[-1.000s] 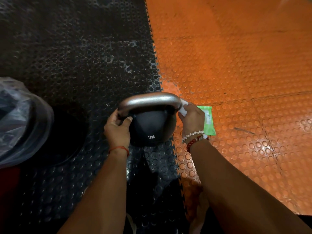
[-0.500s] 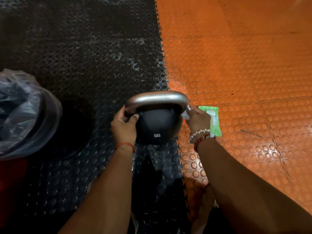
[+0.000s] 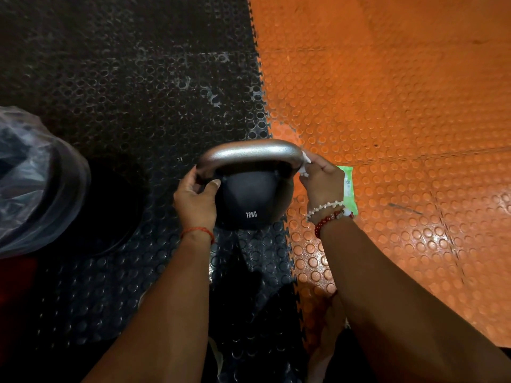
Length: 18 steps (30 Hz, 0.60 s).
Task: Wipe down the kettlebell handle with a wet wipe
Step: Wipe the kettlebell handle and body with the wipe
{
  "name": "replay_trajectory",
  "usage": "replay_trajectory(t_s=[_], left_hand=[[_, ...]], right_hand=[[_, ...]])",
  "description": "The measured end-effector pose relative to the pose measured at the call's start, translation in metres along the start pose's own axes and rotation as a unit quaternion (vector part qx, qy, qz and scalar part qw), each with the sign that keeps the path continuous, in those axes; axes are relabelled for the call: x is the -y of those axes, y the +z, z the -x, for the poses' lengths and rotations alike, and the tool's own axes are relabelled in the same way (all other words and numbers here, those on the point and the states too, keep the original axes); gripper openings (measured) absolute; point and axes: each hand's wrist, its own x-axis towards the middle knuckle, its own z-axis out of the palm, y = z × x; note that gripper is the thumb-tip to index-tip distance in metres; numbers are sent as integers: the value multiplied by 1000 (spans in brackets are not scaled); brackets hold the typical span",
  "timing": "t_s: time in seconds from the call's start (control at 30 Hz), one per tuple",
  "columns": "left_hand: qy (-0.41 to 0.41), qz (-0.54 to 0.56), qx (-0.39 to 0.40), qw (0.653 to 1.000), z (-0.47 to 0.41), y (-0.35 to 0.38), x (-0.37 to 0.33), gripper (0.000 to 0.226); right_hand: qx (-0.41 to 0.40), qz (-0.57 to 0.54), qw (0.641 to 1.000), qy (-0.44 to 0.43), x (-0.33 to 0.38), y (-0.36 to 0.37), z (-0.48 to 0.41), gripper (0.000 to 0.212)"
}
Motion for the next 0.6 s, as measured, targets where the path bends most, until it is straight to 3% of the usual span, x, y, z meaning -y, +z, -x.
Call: replay_trajectory(t_s=[0.17,0.33,0.5,0.6], left_hand=[[3,1,7,1000,0,-1,1,33],[8,4,3,1000,1,-1,0,31],[8,-3,5,1000,1,-1,-1,31],[10,-7,3,1000,-1,-2,0,31]], right_hand=[[-19,46,998,46,-6,1,0,26],[-36,22,999,-9,-9,-1,9,27],[-50,39,997,33,-7,3,3,20],[-55,41,998,3,-6,2,8,28]])
